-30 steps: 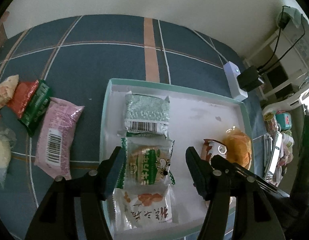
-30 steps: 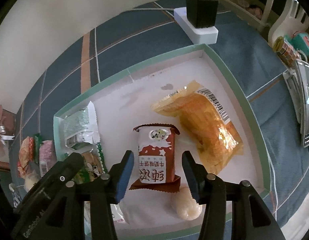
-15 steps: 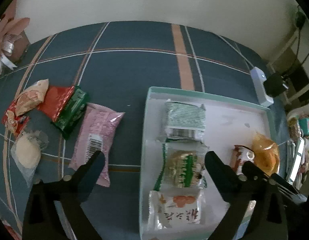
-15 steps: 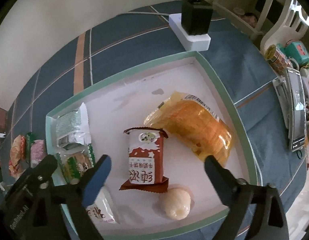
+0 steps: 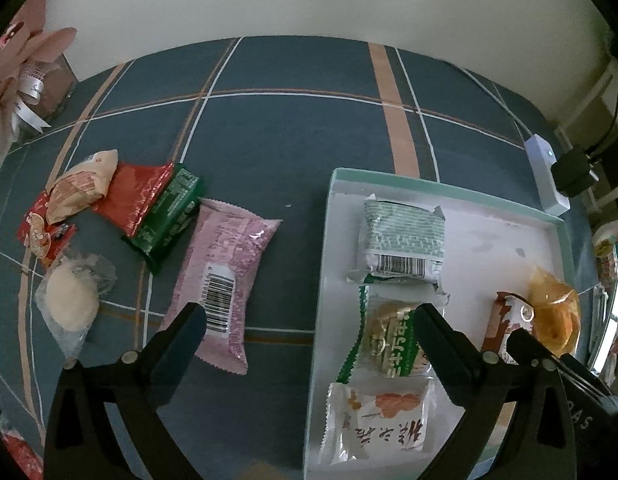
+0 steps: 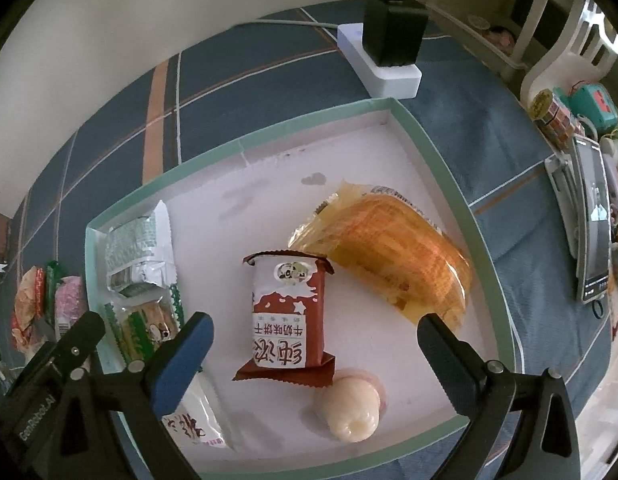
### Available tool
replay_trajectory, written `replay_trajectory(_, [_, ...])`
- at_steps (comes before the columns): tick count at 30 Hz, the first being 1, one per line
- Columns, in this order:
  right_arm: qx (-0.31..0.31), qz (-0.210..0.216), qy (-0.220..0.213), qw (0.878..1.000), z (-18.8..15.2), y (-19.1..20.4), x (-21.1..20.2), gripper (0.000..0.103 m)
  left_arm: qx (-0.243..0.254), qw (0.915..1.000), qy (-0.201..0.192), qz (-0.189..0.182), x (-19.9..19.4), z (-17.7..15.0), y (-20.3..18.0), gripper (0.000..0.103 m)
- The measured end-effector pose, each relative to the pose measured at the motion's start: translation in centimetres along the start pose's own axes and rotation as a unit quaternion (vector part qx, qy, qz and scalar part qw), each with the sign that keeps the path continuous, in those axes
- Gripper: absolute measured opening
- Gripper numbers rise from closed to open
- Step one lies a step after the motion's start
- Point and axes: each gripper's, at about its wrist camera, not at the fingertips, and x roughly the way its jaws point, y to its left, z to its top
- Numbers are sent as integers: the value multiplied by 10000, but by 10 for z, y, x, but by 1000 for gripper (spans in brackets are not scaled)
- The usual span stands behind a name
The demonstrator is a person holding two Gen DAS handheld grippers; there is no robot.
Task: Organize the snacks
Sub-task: 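Move both tools back toward the snacks on the tablecloth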
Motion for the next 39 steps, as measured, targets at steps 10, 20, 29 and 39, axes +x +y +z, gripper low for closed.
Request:
replay_trajectory(10, [-102, 73, -71, 9999, -4, 10, -14, 103, -1, 10000, -99, -8, -19, 3, 13, 103])
replay_trajectory(20, [-333, 77, -160, 9993, -13, 34, -30, 103, 40, 9998, -199, 80, -32, 7, 38, 103])
replay_trajectory(29, [-684, 205, -51, 9974, -28, 79, -30, 103, -200, 9982, -311, 471, -41, 5, 95, 103])
replay_trajectory(39, [-1174, 598, 5, 9913, -50, 146, -32, 103, -1044, 9908, -378, 777, -50, 0, 179, 103])
